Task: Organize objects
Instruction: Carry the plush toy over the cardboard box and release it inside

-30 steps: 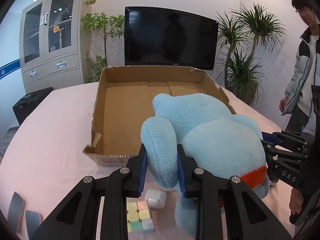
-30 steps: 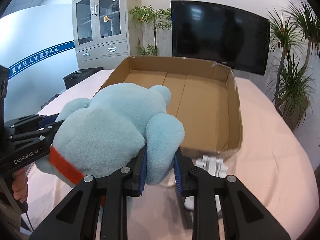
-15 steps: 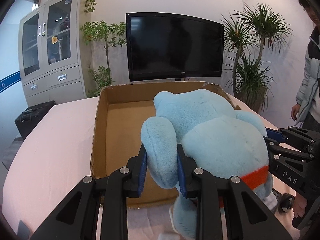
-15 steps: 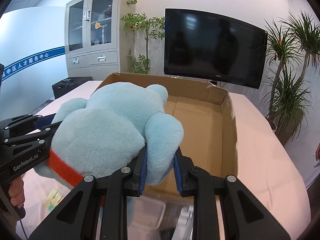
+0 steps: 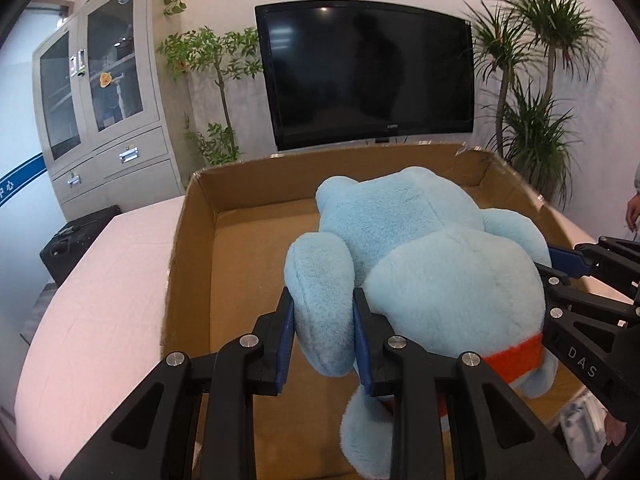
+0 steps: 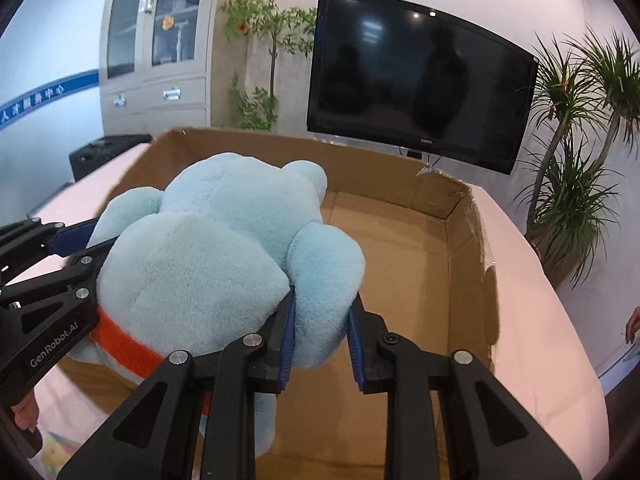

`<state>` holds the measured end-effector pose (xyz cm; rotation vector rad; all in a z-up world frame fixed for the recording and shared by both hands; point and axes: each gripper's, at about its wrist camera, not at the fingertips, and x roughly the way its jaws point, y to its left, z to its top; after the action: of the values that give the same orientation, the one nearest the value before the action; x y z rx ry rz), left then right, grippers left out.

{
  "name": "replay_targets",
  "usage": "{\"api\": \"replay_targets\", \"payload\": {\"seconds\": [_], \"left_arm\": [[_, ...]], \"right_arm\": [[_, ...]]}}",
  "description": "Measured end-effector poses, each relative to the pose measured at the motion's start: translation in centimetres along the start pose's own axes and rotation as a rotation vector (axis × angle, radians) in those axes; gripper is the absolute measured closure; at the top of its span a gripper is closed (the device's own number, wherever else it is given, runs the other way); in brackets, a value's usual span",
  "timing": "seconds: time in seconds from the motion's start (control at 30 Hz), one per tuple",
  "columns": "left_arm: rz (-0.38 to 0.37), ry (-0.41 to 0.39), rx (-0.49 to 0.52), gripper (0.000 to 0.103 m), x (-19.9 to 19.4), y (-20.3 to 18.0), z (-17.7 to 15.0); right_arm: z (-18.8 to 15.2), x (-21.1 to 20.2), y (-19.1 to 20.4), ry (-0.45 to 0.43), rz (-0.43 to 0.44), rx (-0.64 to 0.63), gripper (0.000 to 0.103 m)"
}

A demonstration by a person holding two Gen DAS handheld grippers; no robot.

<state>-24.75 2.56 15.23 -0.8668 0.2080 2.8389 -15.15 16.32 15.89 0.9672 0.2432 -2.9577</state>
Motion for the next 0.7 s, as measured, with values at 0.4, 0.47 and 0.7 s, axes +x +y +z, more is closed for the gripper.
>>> {"api": "replay_targets", "payload": {"seconds": [0.4, 0.47, 0.7], "left_arm": [[0.121, 0.079, 0.153, 0.074, 4.5, -2.8, -3.5], [0.132, 0.096, 0.162, 0.072, 3.8, -3.0, -3.7], [0.180, -0.005, 0.166, 0.022, -2.9, -4.2, -4.0]], "right_arm": [[-3.2, 5.9, 0.3, 0.264, -0.027, -0.066, 0.077], [-3.3, 5.4, -0.2, 0.283, -0.013, -0.052, 0.073], [-4.1, 0.4, -0.5, 0.235, -0.052, -0.094, 0.027]]}}
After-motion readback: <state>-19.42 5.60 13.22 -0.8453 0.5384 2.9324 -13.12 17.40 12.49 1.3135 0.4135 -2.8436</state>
